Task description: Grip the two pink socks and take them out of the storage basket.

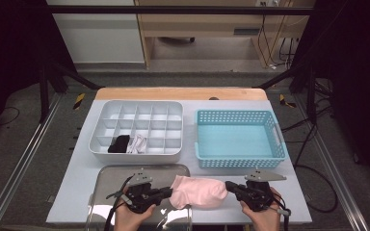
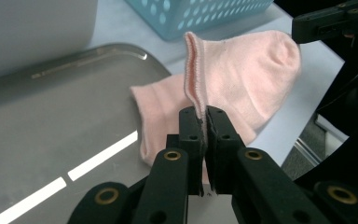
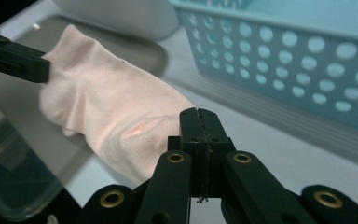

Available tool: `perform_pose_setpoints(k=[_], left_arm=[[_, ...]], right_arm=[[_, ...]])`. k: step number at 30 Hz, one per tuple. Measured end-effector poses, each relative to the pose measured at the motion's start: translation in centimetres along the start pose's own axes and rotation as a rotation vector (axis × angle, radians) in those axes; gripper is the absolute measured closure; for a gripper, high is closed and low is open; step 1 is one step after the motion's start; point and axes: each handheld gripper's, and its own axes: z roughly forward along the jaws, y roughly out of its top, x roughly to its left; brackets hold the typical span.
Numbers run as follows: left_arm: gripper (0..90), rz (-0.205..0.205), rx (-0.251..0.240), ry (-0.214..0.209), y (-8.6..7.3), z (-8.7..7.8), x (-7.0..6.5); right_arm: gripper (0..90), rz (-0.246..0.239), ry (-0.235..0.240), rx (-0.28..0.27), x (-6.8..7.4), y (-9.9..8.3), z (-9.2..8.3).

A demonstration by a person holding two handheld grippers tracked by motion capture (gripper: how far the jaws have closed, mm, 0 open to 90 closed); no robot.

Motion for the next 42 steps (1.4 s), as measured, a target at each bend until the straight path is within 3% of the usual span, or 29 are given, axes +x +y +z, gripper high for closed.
perform_pose_setpoints(k=[3,7,15,20,26,33,38,42], left_arm=[[84.2,-0.009,0.018,0.007,-0.4,0.8,0.3],[83.7,-0.006,0.029,0.026,-0.7,1.4,0.5],[83.2,0.007,0.033,0.067,-0.7,1.3,0.9],[76.3,0.018,0.046,0.099,-0.8,1.5,1.0],[64.6,0.031,0.032,0.149,-0.7,1.6,1.3],[64.6,0.036,0.039,0.138,-0.9,2.0,1.3],[67.4,0.056,0.03,0.14,-1.1,2.3,0.9],[75.4,0.063,0.033,0.143,-1.2,2.5,0.5]], right_arm=[[90.0,-0.007,-0.035,0.031,-0.4,-0.5,0.7],[90.0,-0.012,-0.06,0.034,-0.5,-0.6,1.3],[90.0,-0.034,-0.047,0.081,0.0,-0.5,2.4],[89.6,-0.035,-0.048,0.121,-0.2,-1.0,3.0],[84.5,-0.011,-0.036,0.115,-0.4,-1.5,2.8],[77.2,-0.006,-0.038,0.134,-0.2,-2.3,3.4],[83.4,0.021,-0.027,0.127,-0.1,-2.7,3.4],[87.7,0.026,-0.026,0.133,0.1,-2.6,3.5]])
